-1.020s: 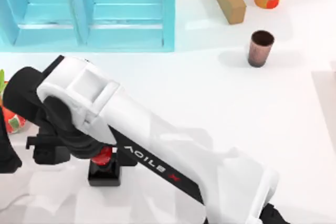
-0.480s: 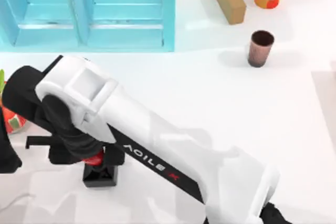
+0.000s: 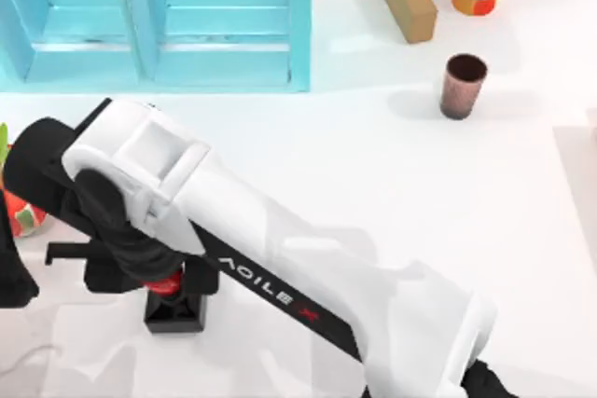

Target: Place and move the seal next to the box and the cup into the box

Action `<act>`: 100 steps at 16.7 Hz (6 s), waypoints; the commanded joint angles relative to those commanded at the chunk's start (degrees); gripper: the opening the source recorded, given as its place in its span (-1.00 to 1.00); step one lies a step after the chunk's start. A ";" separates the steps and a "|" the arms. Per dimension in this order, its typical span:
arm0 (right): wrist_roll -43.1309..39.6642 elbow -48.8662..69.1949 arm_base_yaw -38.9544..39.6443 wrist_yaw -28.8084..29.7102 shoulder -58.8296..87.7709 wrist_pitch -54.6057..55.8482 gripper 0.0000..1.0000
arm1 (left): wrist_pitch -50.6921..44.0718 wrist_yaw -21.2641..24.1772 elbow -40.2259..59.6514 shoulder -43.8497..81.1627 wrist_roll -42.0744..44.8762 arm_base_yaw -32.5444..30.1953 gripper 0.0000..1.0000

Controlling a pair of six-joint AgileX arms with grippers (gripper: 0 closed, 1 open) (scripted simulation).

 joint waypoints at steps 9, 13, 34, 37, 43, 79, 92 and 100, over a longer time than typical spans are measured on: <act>-1.21 -16.77 -0.57 -0.96 -13.51 10.76 -1.00 | 0.00 0.00 0.00 0.00 0.00 0.00 1.00; -2.62 -38.22 -1.94 -1.33 -25.86 17.13 -1.00 | 0.00 0.00 0.00 0.00 0.00 0.00 1.00; -7.60 -93.44 -6.57 -2.70 -62.37 35.73 -1.00 | 0.00 0.00 0.00 0.00 0.00 0.00 1.00; -11.94 -99.68 -11.42 -4.15 -69.24 35.80 -1.00 | 0.00 0.00 0.00 0.00 0.00 0.00 1.00; -26.79 -120.06 -26.74 -8.92 -91.71 35.94 -1.00 | 0.00 0.00 0.00 0.00 0.00 0.00 1.00; -45.28 -160.59 -45.06 -14.68 -118.13 51.62 -0.70 | 0.00 0.00 0.00 0.00 0.00 0.00 1.00; -45.28 -160.59 -45.06 -14.68 -118.13 51.62 1.00 | 0.00 0.00 0.00 0.00 0.00 0.00 1.00; -45.32 -160.43 -45.05 -14.68 -118.15 51.47 1.00 | 0.00 0.00 0.00 0.00 0.00 0.00 1.00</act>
